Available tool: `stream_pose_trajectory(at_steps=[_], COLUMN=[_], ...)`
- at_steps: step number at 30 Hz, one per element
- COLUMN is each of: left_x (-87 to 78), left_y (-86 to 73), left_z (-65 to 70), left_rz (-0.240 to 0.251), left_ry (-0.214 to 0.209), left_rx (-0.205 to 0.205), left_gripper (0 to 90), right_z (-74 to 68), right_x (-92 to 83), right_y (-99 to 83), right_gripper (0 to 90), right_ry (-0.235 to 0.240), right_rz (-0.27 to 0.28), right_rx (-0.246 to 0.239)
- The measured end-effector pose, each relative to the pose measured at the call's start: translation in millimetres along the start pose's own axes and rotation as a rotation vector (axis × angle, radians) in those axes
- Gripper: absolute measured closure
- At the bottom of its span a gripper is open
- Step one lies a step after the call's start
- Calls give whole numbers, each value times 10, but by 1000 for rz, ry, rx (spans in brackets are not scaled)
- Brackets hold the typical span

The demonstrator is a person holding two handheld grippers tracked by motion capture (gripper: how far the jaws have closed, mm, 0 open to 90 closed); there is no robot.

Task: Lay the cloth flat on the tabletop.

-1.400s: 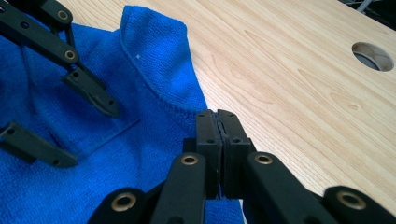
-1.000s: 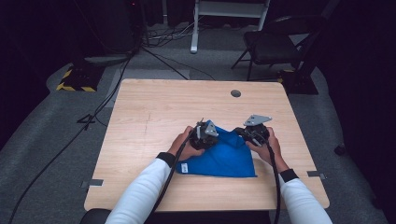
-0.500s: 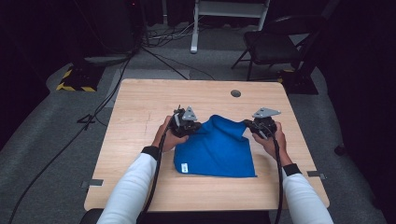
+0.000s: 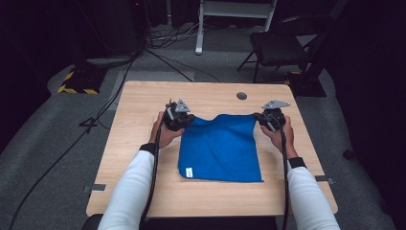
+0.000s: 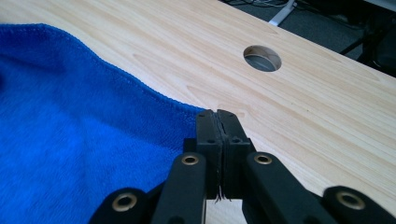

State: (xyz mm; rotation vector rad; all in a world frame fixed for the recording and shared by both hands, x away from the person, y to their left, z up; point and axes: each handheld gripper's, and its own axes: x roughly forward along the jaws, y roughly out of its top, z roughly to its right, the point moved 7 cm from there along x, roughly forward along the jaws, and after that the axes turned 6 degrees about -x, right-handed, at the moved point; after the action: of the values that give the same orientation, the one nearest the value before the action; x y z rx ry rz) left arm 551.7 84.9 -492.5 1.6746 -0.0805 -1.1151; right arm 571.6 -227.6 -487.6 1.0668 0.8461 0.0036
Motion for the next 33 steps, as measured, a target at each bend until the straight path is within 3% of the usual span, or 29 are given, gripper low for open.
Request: stream_pose_trajectory(at_steps=[6,12,14,23,25,27,30,33], left_x=[50,182,243,383,398,417,410,378], left_y=[8,29,16,5,-25,-80,-114,-128], left_z=[-152,-239,-254,-293,-310,-351,-396,-402], left_rz=[12,-23,-41,-90,-106,-127,-124,-129], left_ry=[19,54,78,167,175,191,217,223], left_rx=[-39,-42,-44,-39,-44,-62,-93,-88], left_gripper=[864,863,859,838,804,763,698,660], right_z=[62,127,125,138,133,128,119,101], right_x=[130,274,385,554,575,599,606,586], right_y=[26,39,-17,-63,-59,-63,-67,-60], right_gripper=[893,893,893,880,866,791,771,761], right_ry=[-20,-49,-58,-93,-98,-119,-121,-117], right_rz=[-25,-46,-84,-118,-117,-128,-134,-128], right_rx=[14,20,18,38,46,43,41,40])
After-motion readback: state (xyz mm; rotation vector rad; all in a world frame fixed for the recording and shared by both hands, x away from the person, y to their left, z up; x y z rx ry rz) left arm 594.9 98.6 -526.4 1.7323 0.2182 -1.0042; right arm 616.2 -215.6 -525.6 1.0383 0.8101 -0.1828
